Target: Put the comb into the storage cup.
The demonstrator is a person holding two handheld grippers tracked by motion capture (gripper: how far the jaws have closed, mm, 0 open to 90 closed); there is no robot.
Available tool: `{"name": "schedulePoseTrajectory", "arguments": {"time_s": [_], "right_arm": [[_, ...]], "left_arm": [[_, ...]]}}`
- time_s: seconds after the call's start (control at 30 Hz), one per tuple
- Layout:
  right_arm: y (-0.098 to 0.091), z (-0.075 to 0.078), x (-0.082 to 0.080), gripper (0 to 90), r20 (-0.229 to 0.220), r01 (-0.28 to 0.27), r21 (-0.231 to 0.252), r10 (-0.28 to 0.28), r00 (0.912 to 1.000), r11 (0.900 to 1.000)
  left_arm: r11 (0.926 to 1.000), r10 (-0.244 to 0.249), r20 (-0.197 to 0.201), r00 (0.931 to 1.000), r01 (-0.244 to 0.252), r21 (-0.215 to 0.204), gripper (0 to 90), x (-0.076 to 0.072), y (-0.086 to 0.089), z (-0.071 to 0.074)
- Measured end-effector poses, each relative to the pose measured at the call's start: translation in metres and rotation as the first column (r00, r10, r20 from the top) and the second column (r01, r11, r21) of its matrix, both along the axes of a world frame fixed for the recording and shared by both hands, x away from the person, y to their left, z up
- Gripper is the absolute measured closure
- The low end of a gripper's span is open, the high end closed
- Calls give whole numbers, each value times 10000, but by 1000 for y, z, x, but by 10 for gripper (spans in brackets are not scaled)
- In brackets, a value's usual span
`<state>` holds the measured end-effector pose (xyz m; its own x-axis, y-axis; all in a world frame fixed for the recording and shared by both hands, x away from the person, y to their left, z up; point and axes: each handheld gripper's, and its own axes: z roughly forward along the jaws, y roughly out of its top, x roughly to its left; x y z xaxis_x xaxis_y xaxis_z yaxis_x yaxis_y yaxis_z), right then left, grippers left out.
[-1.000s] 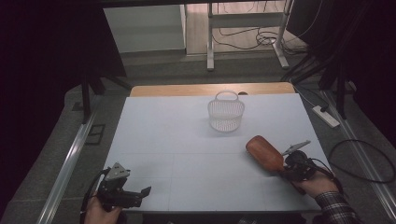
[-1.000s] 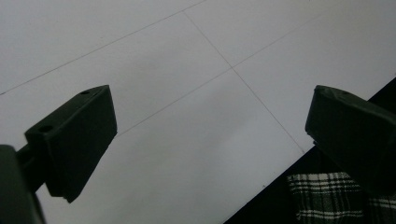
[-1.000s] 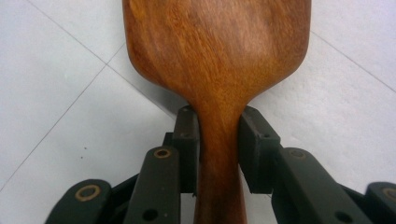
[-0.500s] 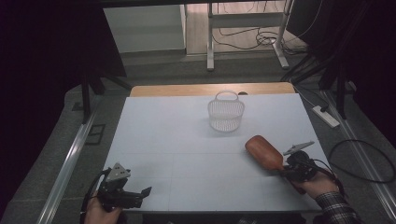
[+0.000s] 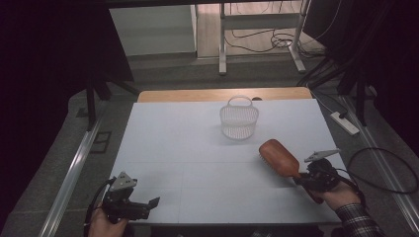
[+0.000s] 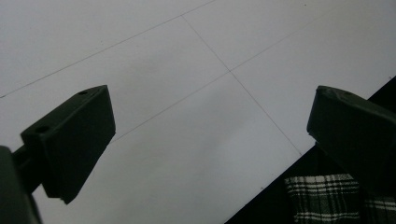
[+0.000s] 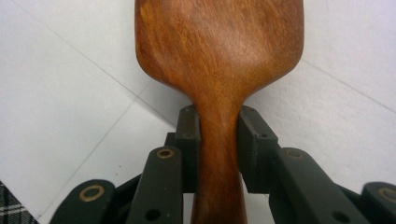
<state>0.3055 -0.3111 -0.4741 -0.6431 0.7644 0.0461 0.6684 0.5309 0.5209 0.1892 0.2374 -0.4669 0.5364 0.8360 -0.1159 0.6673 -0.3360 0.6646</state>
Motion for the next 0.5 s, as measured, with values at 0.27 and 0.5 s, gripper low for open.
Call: {"name": "schedulePoseTrajectory", "arguments": {"time_s": [0.27,0.5], "right_arm": [[-3,8,-4,718,302,6,415,-19,9995,9991],[-1,14,-7,718,607,-100,677,59,9981,9977]], "left_arm": [[9999,-74,39,10000,75,-115,8,2,1,0],[9997,-106,281,9995,113,-221,7,6,1,0]]}}
